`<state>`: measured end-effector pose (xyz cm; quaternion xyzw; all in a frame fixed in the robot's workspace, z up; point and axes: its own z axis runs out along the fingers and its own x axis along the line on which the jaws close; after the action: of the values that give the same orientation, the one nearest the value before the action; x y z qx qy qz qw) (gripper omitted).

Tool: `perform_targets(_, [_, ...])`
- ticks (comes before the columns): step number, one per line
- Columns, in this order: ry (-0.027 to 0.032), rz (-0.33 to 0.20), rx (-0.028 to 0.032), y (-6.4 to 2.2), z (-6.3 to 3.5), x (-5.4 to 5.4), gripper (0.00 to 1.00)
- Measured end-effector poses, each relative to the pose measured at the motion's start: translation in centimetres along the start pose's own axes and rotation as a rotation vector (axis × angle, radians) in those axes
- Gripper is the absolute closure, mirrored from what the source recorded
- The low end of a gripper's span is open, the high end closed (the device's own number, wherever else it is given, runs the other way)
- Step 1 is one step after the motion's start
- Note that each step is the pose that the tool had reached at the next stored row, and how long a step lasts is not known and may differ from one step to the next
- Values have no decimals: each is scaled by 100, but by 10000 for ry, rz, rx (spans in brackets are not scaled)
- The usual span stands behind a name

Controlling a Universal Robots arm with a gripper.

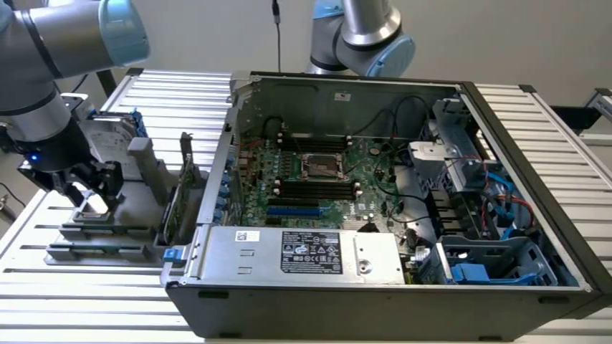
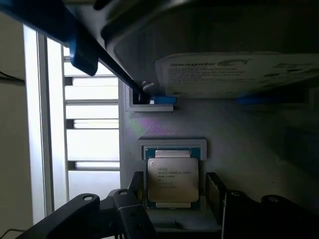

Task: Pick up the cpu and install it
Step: 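Pick up the cpu and move it towards the insertion slot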

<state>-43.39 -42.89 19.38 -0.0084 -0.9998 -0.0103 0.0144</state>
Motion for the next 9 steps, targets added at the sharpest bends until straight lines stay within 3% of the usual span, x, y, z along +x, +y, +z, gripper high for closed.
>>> perform_targets(9, [-74, -145, 14, 8, 13, 0, 38])
